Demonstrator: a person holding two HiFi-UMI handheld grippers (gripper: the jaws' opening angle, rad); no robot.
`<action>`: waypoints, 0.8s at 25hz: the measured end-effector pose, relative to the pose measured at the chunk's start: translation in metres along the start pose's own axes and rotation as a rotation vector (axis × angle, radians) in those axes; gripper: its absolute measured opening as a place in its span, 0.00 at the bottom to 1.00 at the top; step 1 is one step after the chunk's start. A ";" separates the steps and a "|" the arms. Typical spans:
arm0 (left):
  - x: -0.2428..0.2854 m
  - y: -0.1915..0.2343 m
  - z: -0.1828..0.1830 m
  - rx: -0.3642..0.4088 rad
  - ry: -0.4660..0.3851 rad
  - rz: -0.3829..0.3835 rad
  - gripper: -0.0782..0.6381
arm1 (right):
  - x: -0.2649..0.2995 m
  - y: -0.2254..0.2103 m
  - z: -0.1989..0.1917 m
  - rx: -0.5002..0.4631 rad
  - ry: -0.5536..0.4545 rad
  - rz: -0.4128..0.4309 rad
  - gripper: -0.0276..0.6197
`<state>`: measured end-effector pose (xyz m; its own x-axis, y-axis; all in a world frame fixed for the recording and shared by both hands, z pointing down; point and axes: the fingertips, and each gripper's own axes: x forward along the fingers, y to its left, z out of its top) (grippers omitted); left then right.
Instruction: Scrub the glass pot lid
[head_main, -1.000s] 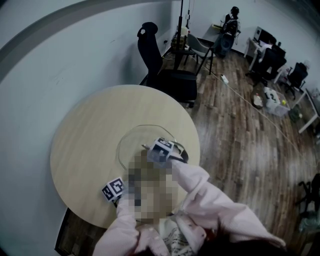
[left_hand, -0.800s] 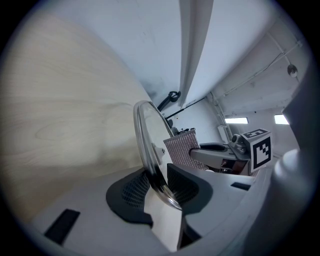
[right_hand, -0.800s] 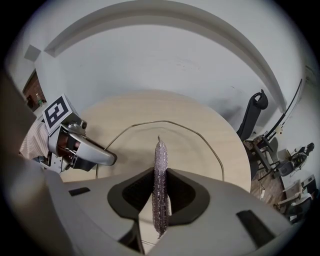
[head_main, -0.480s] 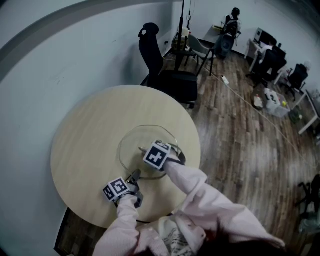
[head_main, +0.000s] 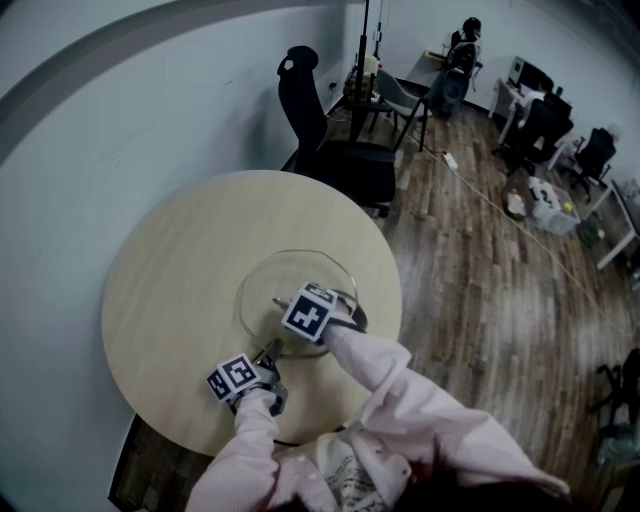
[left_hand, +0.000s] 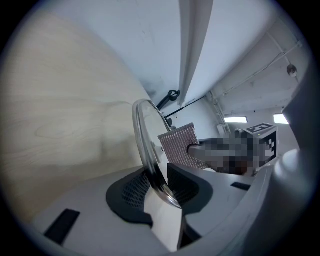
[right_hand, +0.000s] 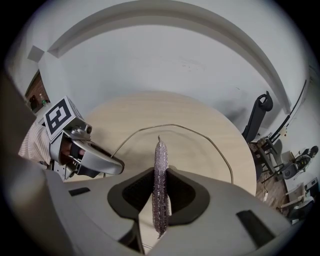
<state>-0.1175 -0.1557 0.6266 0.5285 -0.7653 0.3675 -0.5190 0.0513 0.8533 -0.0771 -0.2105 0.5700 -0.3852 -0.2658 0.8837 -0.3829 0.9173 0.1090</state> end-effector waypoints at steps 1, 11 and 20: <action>0.000 0.000 0.000 0.000 0.000 -0.001 0.28 | 0.000 0.001 0.002 -0.004 -0.005 0.001 0.16; -0.002 -0.001 -0.002 0.002 0.000 -0.003 0.28 | 0.002 0.015 0.008 -0.020 -0.009 0.019 0.16; -0.002 -0.003 -0.003 -0.003 -0.009 0.002 0.28 | 0.001 0.024 0.014 -0.044 -0.020 0.043 0.16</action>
<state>-0.1156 -0.1521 0.6246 0.5214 -0.7709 0.3659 -0.5179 0.0550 0.8537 -0.0985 -0.1927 0.5669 -0.4172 -0.2308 0.8790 -0.3284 0.9401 0.0910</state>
